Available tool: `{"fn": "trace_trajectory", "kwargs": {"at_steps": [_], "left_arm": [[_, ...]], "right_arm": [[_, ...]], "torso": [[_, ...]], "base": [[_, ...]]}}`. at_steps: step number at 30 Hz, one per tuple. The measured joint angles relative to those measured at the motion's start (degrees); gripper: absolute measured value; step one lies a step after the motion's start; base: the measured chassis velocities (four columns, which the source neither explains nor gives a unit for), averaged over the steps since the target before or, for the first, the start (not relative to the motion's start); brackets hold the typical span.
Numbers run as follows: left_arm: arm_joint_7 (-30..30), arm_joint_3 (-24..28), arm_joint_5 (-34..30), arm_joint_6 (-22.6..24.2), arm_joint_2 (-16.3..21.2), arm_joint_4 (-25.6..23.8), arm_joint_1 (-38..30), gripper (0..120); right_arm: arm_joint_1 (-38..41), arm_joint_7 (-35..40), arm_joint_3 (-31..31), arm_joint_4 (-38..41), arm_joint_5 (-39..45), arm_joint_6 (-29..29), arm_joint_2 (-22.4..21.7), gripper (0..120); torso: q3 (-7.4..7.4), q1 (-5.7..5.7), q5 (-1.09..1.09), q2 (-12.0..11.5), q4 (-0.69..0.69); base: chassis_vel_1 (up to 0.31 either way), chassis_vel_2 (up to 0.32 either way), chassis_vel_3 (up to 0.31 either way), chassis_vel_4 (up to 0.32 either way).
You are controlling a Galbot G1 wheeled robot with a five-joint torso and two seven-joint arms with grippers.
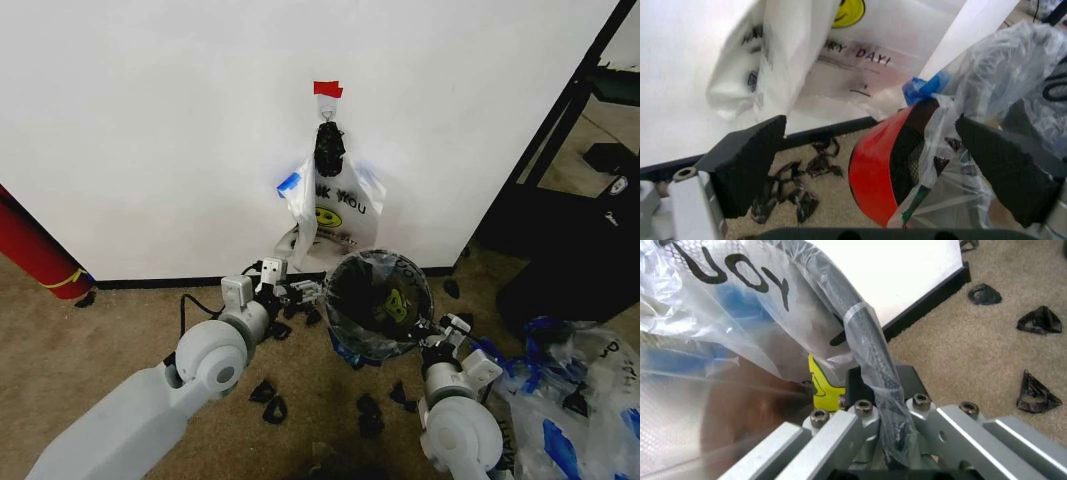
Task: Pick up the garbage bag from the wall and place it over the trash bin.
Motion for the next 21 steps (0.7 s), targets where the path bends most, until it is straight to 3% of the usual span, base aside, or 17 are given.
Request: {"fn": "trace_trajectory", "kwargs": {"at_steps": [21], "left_arm": [[0.09,3.44,3.59,0.49,-2.5,5.47,-1.26,99]], "right_arm": [[-0.65,0.05,-0.44,0.9,-0.49,0.02,0.25,0]], "torso": [[0.0,0.0,0.0,0.0,0.0]], "base": [[0.0,0.0,0.0,0.0]]}}
